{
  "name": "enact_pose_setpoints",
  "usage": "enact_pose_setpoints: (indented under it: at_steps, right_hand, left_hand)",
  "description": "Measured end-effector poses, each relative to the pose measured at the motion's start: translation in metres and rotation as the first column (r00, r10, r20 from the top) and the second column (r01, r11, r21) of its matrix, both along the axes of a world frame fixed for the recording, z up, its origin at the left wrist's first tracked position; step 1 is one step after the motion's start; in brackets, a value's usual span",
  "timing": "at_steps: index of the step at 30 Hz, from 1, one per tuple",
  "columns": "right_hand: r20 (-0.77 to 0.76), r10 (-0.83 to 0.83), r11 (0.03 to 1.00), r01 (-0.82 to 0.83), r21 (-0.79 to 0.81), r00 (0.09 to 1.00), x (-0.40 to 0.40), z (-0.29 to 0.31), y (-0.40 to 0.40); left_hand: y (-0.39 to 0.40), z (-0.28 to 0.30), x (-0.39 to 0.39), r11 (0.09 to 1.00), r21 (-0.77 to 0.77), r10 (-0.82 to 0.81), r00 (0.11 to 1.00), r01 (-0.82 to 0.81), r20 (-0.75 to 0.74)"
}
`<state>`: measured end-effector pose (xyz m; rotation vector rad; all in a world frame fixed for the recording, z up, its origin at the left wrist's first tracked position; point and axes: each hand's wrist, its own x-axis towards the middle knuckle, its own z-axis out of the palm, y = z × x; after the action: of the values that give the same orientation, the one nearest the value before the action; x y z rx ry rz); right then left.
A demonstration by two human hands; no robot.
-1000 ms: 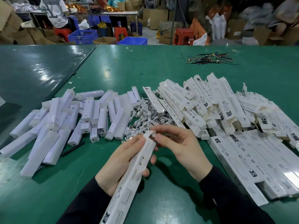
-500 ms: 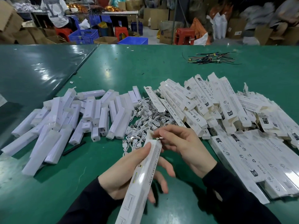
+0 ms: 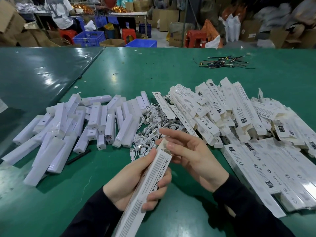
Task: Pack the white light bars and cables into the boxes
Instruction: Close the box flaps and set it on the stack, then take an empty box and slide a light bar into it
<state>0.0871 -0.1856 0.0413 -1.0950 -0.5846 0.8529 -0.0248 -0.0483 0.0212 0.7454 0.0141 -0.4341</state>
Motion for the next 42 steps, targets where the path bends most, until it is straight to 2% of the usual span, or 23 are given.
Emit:
enact_pose_setpoints:
  at_steps: [4,7,10,16,22,27,30,32,35,38,40,42]
  right_hand:
    - [-0.038,0.008,1.000,-0.008,-0.008,0.999,-0.003,-0.002,0.002]
    - [0.053,-0.033,0.998,0.036,-0.044,0.998,-0.008,-0.007,0.004]
    - [0.110,-0.078,0.997,0.077,0.011,0.991,-0.011,-0.011,0.005]
    - [0.188,-0.046,0.999,0.044,0.015,0.981,-0.009,-0.010,0.002]
    - [0.226,-0.090,0.996,0.086,0.028,0.970,-0.013,-0.015,0.005]
    - [0.190,-0.098,0.995,0.094,0.030,0.977,-0.015,-0.015,0.008]
    - [0.131,-0.100,0.995,0.097,0.031,0.986,-0.015,-0.016,0.008]
    - [0.147,-0.110,0.994,0.107,0.031,0.983,-0.014,-0.015,0.009]
    - [0.269,-0.117,0.993,0.113,0.029,0.956,-0.011,-0.018,0.007]
    - [0.431,-0.149,0.988,0.149,0.034,0.890,-0.013,-0.020,0.005]
    - [0.568,-0.164,0.985,0.170,0.042,0.807,-0.015,-0.017,0.004]
    - [0.716,-0.163,0.982,0.185,0.048,0.679,-0.016,-0.019,0.003]
  left_hand:
    - [-0.001,0.004,-0.001,0.998,0.003,-0.068,0.998,0.068,-0.007]
    - [-0.001,0.005,-0.001,0.994,0.002,-0.110,0.994,0.110,-0.008]
    - [0.000,0.006,-0.002,0.991,-0.007,-0.137,0.991,0.137,-0.012]
    - [0.003,0.008,0.000,0.997,-0.055,-0.053,0.997,0.050,-0.052]
    - [0.002,0.009,0.000,1.000,0.001,-0.001,0.998,0.001,-0.064]
    - [0.002,0.007,0.001,0.999,0.053,0.019,0.996,-0.014,-0.082]
    - [0.002,0.006,0.001,0.999,0.037,0.020,0.995,-0.017,-0.098]
    - [0.001,0.005,0.002,0.999,0.031,0.029,0.994,-0.025,-0.106]
    - [0.001,0.004,0.002,0.999,0.029,0.024,0.993,-0.021,-0.112]
    - [0.004,0.004,0.002,1.000,0.024,0.003,0.994,0.000,-0.109]
    - [0.006,0.004,0.002,1.000,0.026,-0.008,0.992,0.011,-0.122]
    - [0.008,0.006,0.002,1.000,0.016,0.022,0.987,-0.020,-0.162]
